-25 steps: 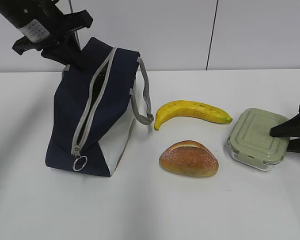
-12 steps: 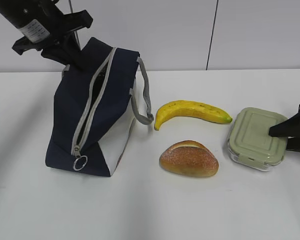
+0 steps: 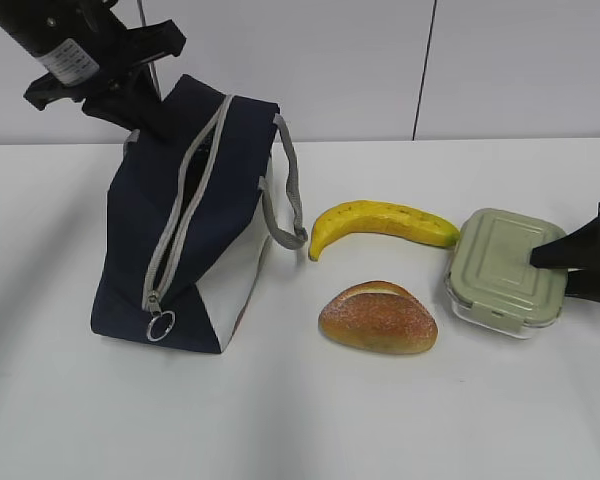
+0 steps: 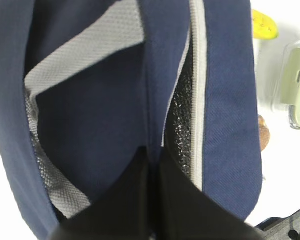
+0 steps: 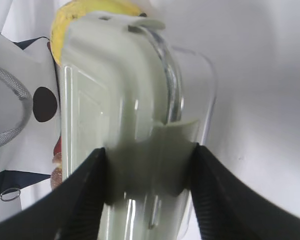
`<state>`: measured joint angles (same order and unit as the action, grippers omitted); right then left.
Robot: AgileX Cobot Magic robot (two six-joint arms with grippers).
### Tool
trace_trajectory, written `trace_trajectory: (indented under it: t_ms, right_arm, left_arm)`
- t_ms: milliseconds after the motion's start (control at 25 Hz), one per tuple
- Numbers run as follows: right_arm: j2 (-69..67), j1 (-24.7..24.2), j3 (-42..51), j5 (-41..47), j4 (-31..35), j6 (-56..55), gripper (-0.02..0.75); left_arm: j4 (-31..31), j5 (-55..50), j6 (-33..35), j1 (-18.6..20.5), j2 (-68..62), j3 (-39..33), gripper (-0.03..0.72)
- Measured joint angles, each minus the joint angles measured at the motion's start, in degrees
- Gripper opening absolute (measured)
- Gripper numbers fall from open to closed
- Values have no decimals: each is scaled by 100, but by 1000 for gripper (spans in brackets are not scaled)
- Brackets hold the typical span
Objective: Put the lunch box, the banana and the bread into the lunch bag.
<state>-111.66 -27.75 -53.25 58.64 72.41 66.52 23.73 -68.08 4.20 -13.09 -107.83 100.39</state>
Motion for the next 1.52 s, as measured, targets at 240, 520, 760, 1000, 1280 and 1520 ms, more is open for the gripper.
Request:
trace_trajectory:
  t_ms: [240,520,760,1000,1280,1520]
  right_arm:
    - [0,0,-132,455,24,0,366]
    - [0,0,-350,534,24,-296,366]
    - [0,188,-691,544,-24,-702,366]
    - [-11,910,-1215,578,-161,-1364,366]
    - [-7,1780,-2224,684,-491,-2398,366]
    - [273,2116,-3199,843,-671,-3278,366]
  left_arm:
    - [0,-10,0,0,0,0,0]
    - [9,-23,0,0,0,0,0]
    - [43,-23,0,0,0,0,0]
    - [150,-23,0,0,0,0,0]
    - [277,0,0,0,0,0,0]
    - [406,12,0,0,0,0,0]
